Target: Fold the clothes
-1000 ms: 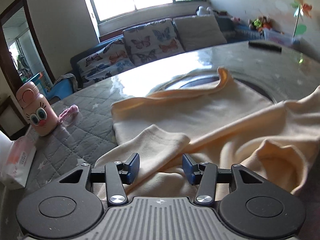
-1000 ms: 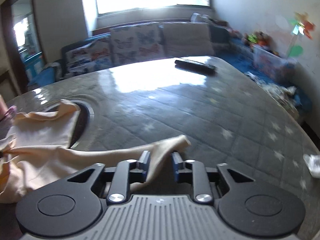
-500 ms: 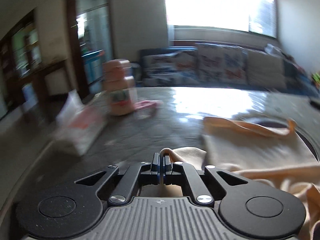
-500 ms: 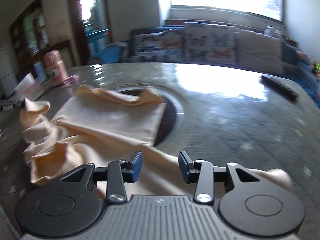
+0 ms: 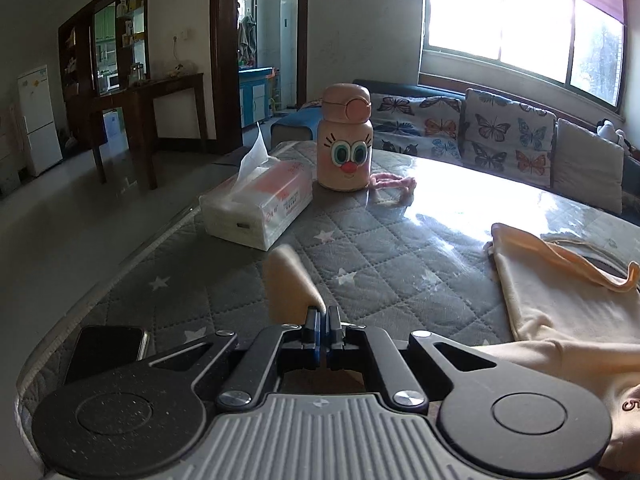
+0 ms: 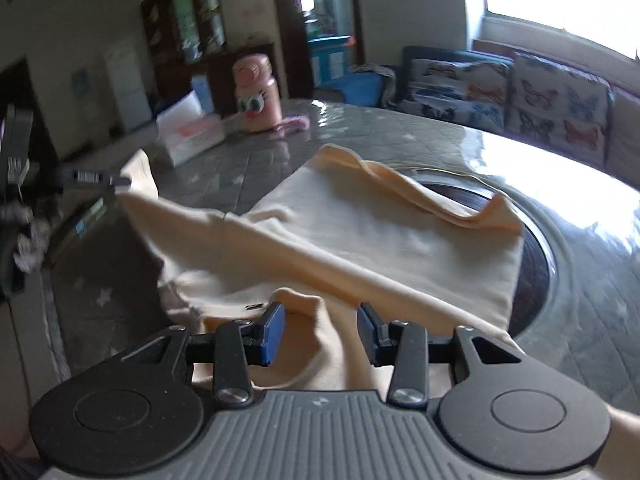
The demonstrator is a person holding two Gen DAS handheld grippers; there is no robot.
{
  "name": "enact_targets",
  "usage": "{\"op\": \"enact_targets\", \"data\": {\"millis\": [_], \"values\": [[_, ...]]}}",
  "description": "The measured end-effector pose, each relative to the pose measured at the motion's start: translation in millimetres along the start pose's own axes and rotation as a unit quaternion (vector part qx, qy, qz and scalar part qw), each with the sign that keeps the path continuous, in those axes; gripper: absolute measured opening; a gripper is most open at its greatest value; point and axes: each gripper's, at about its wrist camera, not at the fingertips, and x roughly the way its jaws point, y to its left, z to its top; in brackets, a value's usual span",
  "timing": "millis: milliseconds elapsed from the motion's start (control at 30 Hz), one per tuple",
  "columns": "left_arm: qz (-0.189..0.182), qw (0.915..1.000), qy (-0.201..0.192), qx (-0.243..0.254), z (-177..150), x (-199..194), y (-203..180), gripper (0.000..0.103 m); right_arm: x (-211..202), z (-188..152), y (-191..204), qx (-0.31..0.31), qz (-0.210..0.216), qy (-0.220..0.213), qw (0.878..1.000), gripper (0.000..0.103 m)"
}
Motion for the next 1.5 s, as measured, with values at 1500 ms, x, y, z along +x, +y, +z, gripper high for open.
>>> {"op": "enact_targets", "data": {"millis": [1500], "values": [[-0.251, 0.9299, 0.063, 0.261, -72, -34, -169, 0.026, -27, -22, -10, -0.028, 0.047, 0.048, 0.997, 0.030]]}}
